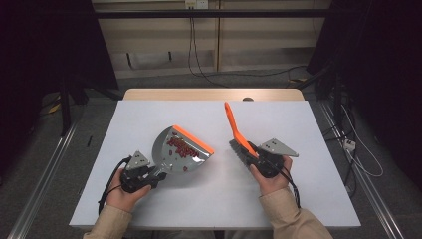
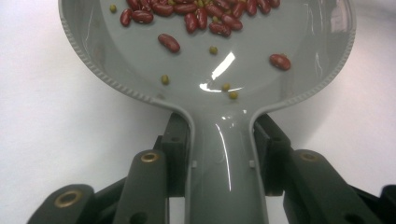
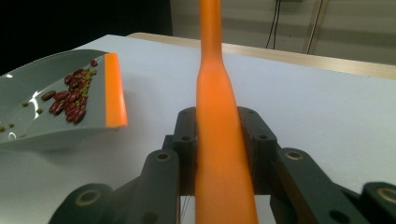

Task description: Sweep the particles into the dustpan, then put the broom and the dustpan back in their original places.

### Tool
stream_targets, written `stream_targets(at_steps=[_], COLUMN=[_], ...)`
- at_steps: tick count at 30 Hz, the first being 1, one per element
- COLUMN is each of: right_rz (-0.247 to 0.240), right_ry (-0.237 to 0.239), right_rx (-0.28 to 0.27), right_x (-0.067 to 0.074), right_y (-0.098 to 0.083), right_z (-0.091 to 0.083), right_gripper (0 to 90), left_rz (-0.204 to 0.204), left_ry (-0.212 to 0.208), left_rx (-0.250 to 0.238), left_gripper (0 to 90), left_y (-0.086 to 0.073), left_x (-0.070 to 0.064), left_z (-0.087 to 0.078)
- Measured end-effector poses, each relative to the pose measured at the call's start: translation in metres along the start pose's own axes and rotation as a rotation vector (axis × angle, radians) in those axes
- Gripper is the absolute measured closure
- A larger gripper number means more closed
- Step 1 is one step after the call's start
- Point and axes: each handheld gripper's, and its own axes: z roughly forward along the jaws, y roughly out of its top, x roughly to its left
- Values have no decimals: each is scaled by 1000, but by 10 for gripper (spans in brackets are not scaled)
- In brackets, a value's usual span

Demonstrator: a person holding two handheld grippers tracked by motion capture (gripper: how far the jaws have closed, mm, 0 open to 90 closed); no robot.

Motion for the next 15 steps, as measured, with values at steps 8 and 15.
stream_targets(at_steps=[8,15], right_rz=[-8,13], right_ry=[-16,-27], right_rx=[1,2], right_x=[-7,-15], right_y=[-1,-4], right_z=[-5,-10], right_gripper=[710,710], left_rz=[-77,-140], left_ry=[102,172], left_rx=[-47,-39], left_gripper=[631,631], left_y=[0,-4], left_x=[12,22], left_z=[-1,-3])
